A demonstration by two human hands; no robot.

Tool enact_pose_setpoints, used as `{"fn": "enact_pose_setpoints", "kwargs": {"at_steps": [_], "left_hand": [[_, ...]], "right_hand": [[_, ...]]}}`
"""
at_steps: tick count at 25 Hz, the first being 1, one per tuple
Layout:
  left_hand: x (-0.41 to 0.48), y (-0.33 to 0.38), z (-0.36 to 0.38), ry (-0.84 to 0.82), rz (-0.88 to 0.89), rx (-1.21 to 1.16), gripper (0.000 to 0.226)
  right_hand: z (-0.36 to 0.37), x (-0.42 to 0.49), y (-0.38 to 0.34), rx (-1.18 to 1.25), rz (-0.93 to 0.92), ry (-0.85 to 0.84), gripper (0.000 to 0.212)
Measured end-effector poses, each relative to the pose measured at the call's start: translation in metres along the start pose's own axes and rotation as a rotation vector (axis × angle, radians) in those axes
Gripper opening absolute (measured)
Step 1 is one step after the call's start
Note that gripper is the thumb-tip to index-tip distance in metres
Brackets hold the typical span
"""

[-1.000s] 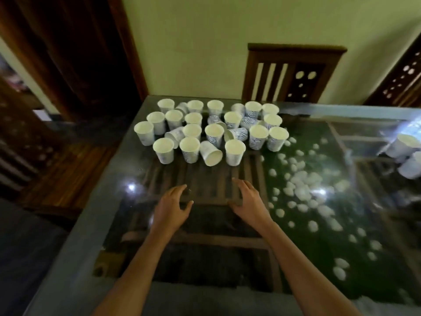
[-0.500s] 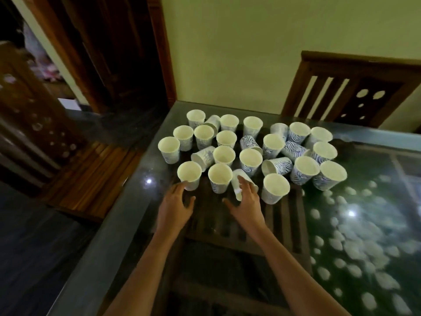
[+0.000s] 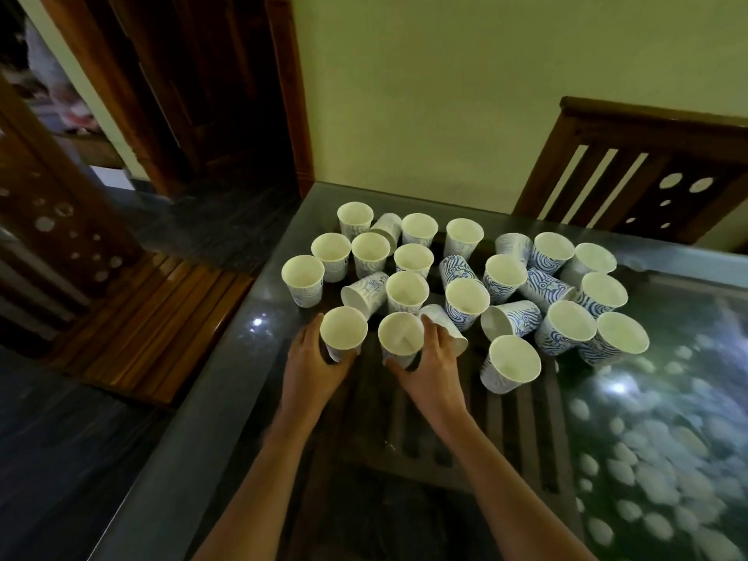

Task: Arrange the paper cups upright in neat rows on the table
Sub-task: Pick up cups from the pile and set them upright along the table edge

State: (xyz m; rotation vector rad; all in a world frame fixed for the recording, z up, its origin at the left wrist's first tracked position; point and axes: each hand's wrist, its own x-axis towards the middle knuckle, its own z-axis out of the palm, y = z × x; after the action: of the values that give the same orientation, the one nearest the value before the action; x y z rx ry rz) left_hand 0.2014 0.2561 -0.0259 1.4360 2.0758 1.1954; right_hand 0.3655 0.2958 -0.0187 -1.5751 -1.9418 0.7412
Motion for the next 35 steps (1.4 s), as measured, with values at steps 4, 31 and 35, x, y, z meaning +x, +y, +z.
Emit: {"fn": "enact_pose_setpoints", "kwargs": {"at_steps": [4,31,35], "left_hand": [[0.007,-0.004,0.006,0.016,-0.023,-0.073,0.063],[-0.147,0.092,0.05,-0.24,0.177,-0.179,0.072],[-0.174,0.129,0.087,-0.348,0.243,-0.195,0.068]], "right_hand": [[0.008,0.008,-0.003,-0.138,0.018,0.043,0.091],[-0.12,-0.174,0.073,0.142,0.301,0.347,0.079],[-0.156,-0.206,0.112,0.147,0.374,0.404,0.08]]}}
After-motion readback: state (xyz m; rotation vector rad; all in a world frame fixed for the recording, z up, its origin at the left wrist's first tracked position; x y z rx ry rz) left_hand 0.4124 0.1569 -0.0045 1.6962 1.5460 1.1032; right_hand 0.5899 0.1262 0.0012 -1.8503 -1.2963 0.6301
